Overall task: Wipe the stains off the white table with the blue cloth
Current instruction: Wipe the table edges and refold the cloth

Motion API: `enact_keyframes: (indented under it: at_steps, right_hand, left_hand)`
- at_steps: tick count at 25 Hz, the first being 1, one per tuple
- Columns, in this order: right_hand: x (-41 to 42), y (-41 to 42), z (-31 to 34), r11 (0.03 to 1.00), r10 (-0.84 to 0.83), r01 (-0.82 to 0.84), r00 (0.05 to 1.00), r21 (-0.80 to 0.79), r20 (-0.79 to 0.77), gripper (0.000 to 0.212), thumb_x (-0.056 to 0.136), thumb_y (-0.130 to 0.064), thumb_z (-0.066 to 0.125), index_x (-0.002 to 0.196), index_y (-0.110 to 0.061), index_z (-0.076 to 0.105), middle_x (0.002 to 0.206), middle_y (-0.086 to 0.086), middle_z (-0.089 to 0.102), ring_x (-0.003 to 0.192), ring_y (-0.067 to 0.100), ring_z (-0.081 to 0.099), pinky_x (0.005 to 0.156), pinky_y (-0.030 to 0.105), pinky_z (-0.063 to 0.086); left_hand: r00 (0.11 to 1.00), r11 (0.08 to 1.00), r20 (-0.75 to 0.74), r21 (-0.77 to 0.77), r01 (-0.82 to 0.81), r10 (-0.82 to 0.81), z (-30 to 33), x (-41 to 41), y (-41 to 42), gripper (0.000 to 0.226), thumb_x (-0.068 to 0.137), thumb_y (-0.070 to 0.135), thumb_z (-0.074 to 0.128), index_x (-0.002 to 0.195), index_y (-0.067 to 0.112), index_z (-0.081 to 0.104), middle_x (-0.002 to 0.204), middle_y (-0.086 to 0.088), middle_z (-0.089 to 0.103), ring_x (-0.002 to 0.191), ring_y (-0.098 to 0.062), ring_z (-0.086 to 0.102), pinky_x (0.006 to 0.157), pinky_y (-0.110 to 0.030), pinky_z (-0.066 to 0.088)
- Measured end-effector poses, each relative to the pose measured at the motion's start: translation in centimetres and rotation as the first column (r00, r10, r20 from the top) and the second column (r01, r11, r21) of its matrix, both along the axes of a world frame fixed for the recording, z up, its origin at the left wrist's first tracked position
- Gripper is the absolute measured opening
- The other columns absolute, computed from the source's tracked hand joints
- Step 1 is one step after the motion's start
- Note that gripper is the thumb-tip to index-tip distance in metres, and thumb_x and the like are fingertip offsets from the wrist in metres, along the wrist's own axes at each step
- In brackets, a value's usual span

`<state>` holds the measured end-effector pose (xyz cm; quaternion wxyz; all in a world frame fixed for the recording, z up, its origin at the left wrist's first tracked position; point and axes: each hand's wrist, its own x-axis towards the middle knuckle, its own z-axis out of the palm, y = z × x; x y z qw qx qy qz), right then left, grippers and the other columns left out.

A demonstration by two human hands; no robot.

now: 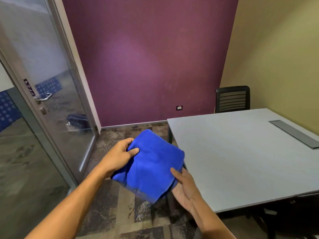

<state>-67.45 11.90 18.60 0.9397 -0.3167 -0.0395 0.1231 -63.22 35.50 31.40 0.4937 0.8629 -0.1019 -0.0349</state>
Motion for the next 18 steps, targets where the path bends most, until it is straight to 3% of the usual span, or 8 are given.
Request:
enact_keyframes:
  at_steps: [3,5,7,9,11,14,16,18]
  right_hand:
    - [0.4,-1.4,0.3,0.997,0.042,-0.042,0.999,-0.072,-0.001,0.069,0.091,0.003,0.073,0.152,-0.008,0.044,0.149,0.021,0.054,0.136,0.04,0.054,0.104,0.051,0.052]
    - [0.5,-1.8,1.3,0.957,-0.068,0.033,0.991,-0.289,-0.112,0.089,0.083,0.015,0.074,0.158,-0.013,0.034,0.138,0.018,0.064,0.118,0.036,0.068,0.089,0.047,0.061]
    - [0.4,-2.3,2.7,0.885,-0.251,0.168,0.958,-0.434,-0.142,0.102,0.082,0.018,0.073,0.162,-0.02,0.023,0.143,0.014,0.061,0.105,0.027,0.073,0.076,0.04,0.065]
    - [0.1,-3.4,4.5,0.805,-0.371,0.36,0.926,-0.472,0.073,0.1,0.083,0.01,0.076,0.16,-0.03,0.026,0.14,0.005,0.065,0.11,0.022,0.073,0.077,0.037,0.064]
    - [-0.5,-4.7,5.8,0.657,-0.374,0.503,0.864,-0.561,0.336,0.087,0.086,0.004,0.074,0.156,-0.031,0.037,0.107,-0.012,0.079,0.096,0.007,0.075,0.074,0.024,0.062]
    - [-1.2,-5.4,5.9,0.496,-0.353,0.594,0.804,-0.634,0.477,0.062,0.084,0.02,0.049,0.12,-0.024,0.073,0.085,-0.009,0.08,0.086,0.003,0.074,0.085,0.028,0.057]
    - [-1.7,-5.2,5.4,0.473,-0.311,0.574,0.819,-0.668,0.482,0.075,0.075,0.031,0.04,0.075,-0.032,0.079,0.094,-0.012,0.08,0.096,0.004,0.073,0.09,0.034,0.055]
    - [-1.7,-5.1,4.5,0.476,-0.226,0.533,0.843,-0.7,0.488,0.078,0.07,0.033,0.037,0.054,-0.033,0.074,0.114,-0.021,0.075,0.113,0.001,0.067,0.097,0.024,0.053]
  left_hand:
    - [0.983,0.979,-0.143,-0.15,-0.14,0.119,-0.5,0.4,-1.6,0.007,0.098,0.021,0.061,0.098,0.015,0.065,0.098,-0.007,0.075,0.085,-0.024,0.073,0.082,-0.043,0.057]
    - [0.938,0.962,-0.322,-0.186,-0.198,0.131,-0.7,0.4,-2.0,0.012,0.092,0.019,0.071,0.098,0.009,0.067,0.099,-0.013,0.075,0.084,-0.028,0.073,0.079,-0.043,0.058]
    - [0.888,0.948,-0.455,-0.248,-0.2,0.068,-0.9,0.2,-2.0,0.024,0.086,0.007,0.076,0.109,0.001,0.069,0.107,-0.022,0.075,0.097,-0.036,0.073,0.088,-0.05,0.058]
    - [0.907,0.882,-0.416,-0.448,-0.147,-0.06,-1.2,0.0,-1.8,0.038,0.083,-0.008,0.07,0.119,0.003,0.068,0.115,-0.022,0.073,0.102,-0.037,0.072,0.088,-0.049,0.06]
    - [0.966,0.794,-0.242,-0.604,-0.076,-0.091,-1.9,-0.1,-1.5,0.045,0.074,-0.017,0.068,0.108,0.011,0.074,0.108,-0.012,0.077,0.095,-0.03,0.073,0.079,-0.038,0.062]
    - [0.991,0.793,-0.133,-0.603,-0.082,0.002,-3.8,-0.6,-1.5,0.052,0.069,-0.029,0.05,0.054,0.018,0.066,0.083,-0.001,0.076,0.083,-0.021,0.067,0.062,-0.024,0.057]
    - [0.987,0.789,-0.163,-0.606,-0.102,0.002,-5.5,-0.9,-1.6,0.061,0.073,-0.034,0.039,0.047,0.018,0.055,0.095,-0.004,0.077,0.093,-0.025,0.069,0.059,-0.025,0.056]
    - [0.983,0.795,-0.183,-0.6,-0.091,-0.026,-7.2,-1.0,-1.1,0.058,0.08,-0.031,0.041,0.051,0.017,0.053,0.111,-0.011,0.076,0.103,-0.027,0.072,0.061,-0.027,0.057]
